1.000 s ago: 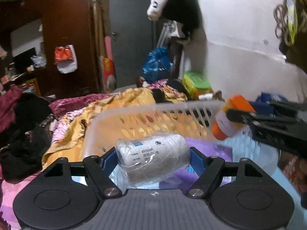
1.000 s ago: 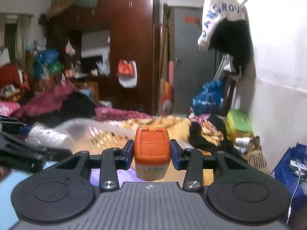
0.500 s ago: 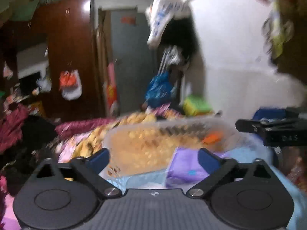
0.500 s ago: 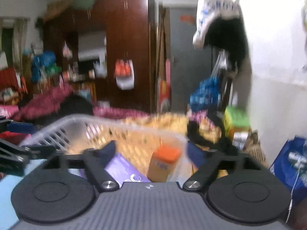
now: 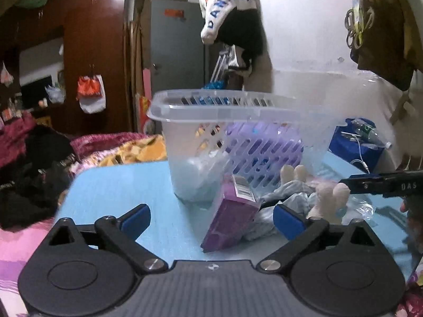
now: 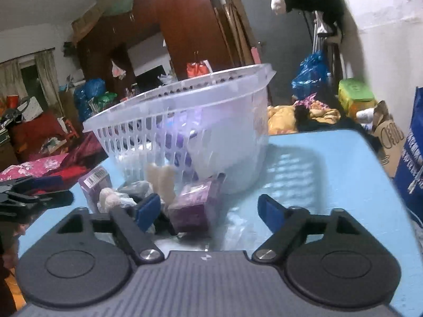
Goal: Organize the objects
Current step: 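Grasp the small purple box with the left gripper while the right grasps the purple packet, then lower both purple items into the basket and open both grippers, then grasp the blue striped cloth with the left gripper while the right grasps the white plush toy, then carry the cloth and plush toy into the basket and release both, then grasp the white-and-orange medicine box with the left gripper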
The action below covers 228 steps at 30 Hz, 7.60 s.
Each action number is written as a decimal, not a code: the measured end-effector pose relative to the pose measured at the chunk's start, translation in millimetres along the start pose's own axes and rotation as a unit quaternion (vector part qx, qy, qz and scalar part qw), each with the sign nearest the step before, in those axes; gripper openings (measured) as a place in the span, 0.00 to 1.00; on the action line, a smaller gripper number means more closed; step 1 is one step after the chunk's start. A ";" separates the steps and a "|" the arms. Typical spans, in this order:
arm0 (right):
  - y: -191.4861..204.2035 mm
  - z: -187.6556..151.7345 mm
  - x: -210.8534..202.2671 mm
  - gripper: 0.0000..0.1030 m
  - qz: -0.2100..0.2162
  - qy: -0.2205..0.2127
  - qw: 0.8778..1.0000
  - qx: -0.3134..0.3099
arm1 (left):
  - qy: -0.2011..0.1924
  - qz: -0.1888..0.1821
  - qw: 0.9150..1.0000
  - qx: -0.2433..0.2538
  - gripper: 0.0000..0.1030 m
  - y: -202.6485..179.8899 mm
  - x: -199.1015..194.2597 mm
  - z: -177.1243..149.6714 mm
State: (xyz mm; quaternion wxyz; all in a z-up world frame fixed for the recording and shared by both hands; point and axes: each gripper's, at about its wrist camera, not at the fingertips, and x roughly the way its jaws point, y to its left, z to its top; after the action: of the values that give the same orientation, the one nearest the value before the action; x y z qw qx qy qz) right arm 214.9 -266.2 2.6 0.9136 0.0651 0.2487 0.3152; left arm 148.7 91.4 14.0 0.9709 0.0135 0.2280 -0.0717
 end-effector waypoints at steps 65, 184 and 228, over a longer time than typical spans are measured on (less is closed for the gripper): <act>64.9 100.8 -31.0 0.42 -0.004 -0.149 0.978 -0.145 | -0.115 -0.035 0.992 -0.021 0.43 -25.5 -20.9 125.3; 87.7 109.5 103.2 0.26 0.041 -0.060 0.974 -0.213 | -0.078 0.048 0.996 -0.005 0.44 -24.3 67.6 116.6; 72.5 -91.1 -26.7 0.45 0.154 -0.013 0.970 -0.187 | -0.093 -0.101 0.990 0.040 0.55 -29.7 -68.3 -113.9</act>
State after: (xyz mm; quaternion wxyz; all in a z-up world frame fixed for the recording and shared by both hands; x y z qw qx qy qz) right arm 112.3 -228.4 -45.5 0.8531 -0.0651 0.1599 0.4924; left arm 33.7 77.8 -57.4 0.9743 0.0227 0.1340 -0.1795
